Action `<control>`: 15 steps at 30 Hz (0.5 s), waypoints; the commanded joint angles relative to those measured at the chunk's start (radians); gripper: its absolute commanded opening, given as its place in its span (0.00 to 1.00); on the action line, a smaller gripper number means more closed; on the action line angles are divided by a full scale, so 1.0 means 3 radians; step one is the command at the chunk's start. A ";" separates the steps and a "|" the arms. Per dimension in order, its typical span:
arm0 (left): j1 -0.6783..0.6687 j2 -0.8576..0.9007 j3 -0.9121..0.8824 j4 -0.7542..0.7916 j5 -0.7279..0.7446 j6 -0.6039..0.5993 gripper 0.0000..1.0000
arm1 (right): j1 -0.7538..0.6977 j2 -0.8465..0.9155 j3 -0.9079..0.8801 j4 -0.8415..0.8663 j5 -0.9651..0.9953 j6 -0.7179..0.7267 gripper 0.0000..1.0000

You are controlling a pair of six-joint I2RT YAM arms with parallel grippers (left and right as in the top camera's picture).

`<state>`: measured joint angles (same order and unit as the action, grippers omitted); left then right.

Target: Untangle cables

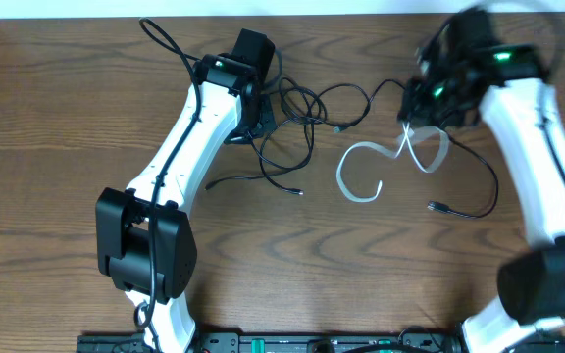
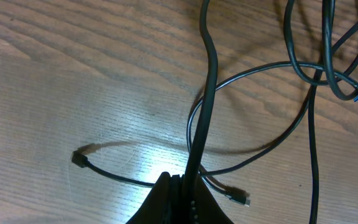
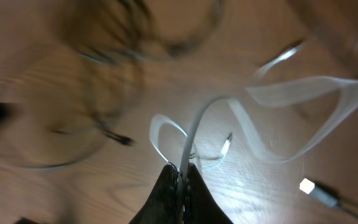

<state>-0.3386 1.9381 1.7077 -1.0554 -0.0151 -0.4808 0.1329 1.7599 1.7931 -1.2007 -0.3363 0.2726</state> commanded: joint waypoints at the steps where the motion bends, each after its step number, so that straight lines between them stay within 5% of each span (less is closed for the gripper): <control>1: 0.0003 0.0048 -0.0008 -0.0020 -0.0078 0.0031 0.08 | -0.0055 -0.0383 0.0448 -0.0041 -0.0094 -0.0121 0.01; 6: 0.0003 0.0048 -0.0008 -0.0020 -0.0078 0.0029 0.08 | -0.0244 -0.0660 0.0863 0.0141 0.0262 -0.0066 0.01; 15: 0.0003 0.0048 -0.0008 -0.0019 -0.0078 0.0029 0.08 | -0.0970 -0.0654 0.0999 0.0914 -0.0042 -0.0051 0.01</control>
<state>-0.3386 1.9381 1.7077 -1.0550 -0.0151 -0.4808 -0.1024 1.5391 2.0888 -0.9363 -0.3012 0.2584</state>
